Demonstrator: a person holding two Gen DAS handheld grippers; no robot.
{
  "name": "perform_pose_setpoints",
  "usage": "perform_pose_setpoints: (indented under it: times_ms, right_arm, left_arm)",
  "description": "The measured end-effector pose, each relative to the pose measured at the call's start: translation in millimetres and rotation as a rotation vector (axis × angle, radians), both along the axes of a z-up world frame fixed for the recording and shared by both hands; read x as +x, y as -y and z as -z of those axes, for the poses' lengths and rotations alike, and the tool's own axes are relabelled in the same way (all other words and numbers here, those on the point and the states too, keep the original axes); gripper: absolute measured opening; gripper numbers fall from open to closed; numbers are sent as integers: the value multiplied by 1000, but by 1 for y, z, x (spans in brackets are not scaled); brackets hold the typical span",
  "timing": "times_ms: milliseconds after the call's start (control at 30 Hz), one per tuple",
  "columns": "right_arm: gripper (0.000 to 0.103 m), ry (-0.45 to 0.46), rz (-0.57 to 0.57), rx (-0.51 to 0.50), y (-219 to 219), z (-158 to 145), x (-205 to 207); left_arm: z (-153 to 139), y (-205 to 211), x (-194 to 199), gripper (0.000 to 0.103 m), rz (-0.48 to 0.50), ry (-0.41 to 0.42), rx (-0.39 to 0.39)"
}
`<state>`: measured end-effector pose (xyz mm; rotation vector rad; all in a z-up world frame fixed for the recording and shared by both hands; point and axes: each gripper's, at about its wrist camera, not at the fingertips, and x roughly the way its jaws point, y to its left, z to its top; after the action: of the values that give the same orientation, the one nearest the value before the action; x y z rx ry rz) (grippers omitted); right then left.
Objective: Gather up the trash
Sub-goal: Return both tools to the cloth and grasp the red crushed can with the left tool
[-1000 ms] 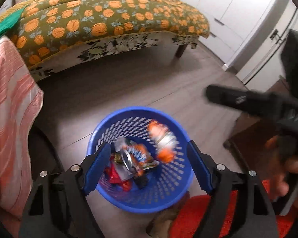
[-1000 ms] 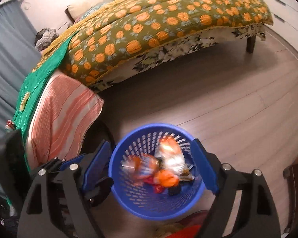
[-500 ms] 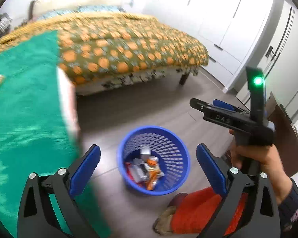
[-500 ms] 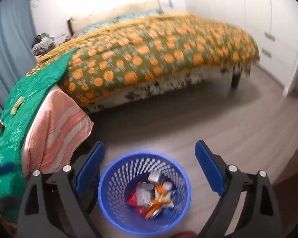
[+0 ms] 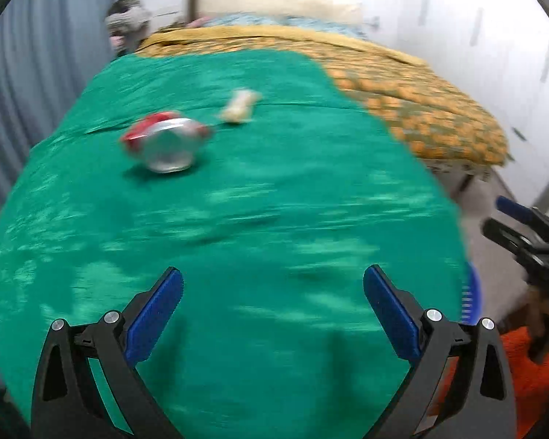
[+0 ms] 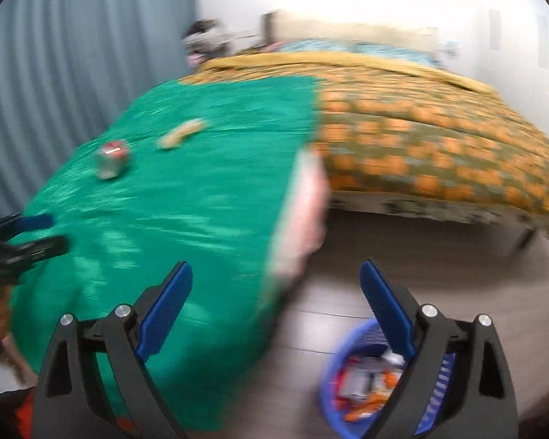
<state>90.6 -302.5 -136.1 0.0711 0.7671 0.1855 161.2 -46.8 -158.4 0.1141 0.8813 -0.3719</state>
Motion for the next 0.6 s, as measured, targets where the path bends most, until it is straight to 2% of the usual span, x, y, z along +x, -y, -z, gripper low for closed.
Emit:
perform_pose_setpoints:
  times_ms: [133,233,367,500,600]
  right_arm:
    - [90,-40,-142,-2,-68,4,25]
    - [90,-81,-229,-20,-115,15,45]
    - [90,-118,-279,-34,-145,29,62]
    - [91,-139,-290,-63,-158,40,65]
    - [91,-138,-288,-77,-162,43,65]
  left_arm:
    - [10,-48,29,97,-38,-20,26]
    - [12,-72,53,97,-19,-18,28]
    - [12,-82,88,97,52,6,62]
    - [20,-83,131,97,116,10,99]
    - [24,-81,159,97,167,12,88]
